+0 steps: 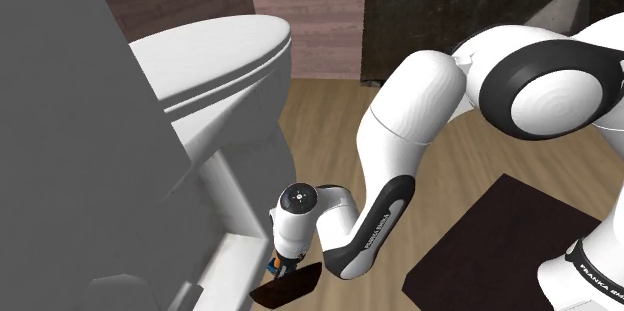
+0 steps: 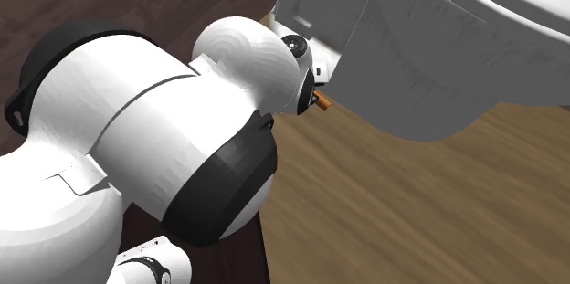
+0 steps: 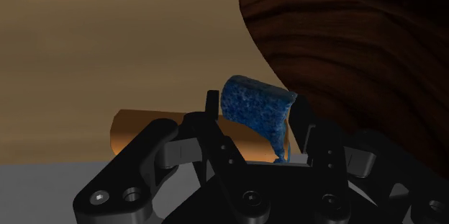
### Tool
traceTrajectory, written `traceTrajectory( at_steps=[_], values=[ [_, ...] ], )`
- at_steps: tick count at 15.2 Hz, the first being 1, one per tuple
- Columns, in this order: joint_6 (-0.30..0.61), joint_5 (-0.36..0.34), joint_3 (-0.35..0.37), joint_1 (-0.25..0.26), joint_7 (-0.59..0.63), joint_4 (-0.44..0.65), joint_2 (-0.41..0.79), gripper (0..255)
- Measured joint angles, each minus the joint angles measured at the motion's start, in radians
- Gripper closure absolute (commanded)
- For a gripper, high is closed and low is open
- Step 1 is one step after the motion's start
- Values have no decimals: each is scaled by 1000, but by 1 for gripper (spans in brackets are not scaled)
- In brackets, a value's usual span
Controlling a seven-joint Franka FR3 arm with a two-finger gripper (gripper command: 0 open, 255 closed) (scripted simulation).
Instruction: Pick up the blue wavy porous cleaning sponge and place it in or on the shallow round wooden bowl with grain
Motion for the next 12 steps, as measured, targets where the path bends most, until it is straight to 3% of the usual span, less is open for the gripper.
traceTrajectory(
  at_steps=[12],
  values=[
    [-31, 11, 20, -19, -12, -27, -45, 255]
  ],
)
